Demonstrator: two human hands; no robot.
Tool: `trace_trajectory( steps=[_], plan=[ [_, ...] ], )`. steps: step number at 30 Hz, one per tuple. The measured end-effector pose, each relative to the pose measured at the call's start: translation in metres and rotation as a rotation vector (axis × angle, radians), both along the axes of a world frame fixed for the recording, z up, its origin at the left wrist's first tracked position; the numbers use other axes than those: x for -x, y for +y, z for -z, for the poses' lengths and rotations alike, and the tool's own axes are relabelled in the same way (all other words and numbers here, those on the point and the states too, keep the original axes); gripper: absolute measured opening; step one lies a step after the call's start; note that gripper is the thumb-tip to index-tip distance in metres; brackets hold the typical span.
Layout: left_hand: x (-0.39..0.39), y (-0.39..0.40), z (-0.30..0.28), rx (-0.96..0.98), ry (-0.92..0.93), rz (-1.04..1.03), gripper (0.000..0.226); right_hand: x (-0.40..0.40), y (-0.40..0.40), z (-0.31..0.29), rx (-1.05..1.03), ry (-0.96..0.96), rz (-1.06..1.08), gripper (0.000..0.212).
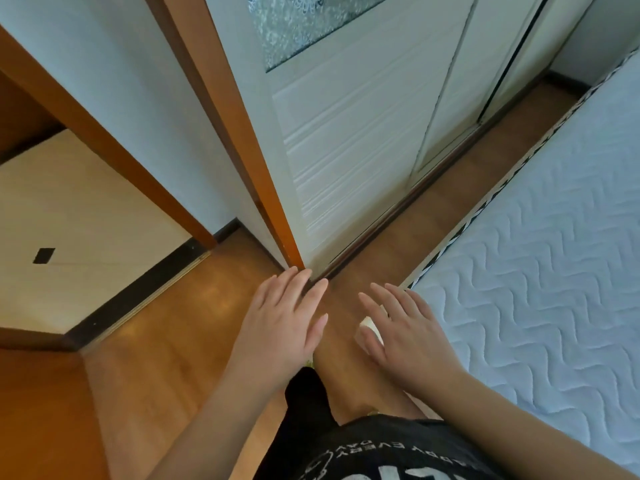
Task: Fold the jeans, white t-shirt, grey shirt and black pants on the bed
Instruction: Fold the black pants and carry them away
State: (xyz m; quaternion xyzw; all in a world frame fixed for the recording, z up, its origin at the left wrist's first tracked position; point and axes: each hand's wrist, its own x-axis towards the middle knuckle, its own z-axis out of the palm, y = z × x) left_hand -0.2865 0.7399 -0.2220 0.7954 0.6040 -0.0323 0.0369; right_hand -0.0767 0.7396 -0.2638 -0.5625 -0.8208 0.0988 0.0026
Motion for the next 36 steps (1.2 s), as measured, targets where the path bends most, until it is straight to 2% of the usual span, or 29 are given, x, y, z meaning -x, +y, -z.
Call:
trace_trajectory(
  steps=[6,11,14,18,26,32,36],
  plan=[
    [0.019,0.115,0.003,-0.017,-0.013,0.215,0.049,0.039,0.079,-0.001,-0.041,-0.037,0.137,0.051],
    [0.033,0.182,-0.010,-0.024,-0.007,0.361,0.047,0.061,0.128,-0.013,-0.051,-0.041,0.257,0.051],
    [0.028,0.216,-0.010,-0.031,-0.005,0.425,0.048,0.055,0.151,-0.015,-0.061,-0.041,0.400,0.051],
    [0.003,0.258,-0.009,0.021,-0.027,0.461,0.055,0.030,0.183,-0.019,-0.074,-0.063,0.584,0.049],
    [-0.071,0.341,0.011,0.013,-0.094,0.601,0.050,-0.032,0.248,-0.011,-0.057,-0.091,0.691,0.053],
    [-0.152,0.417,0.033,0.184,-0.098,0.562,0.057,-0.104,0.302,-0.008,-0.006,-0.065,0.715,0.056],
    [-0.216,0.467,0.020,0.141,-0.110,0.577,0.057,-0.162,0.332,-0.011,0.026,-0.056,0.755,0.055]
  ],
)
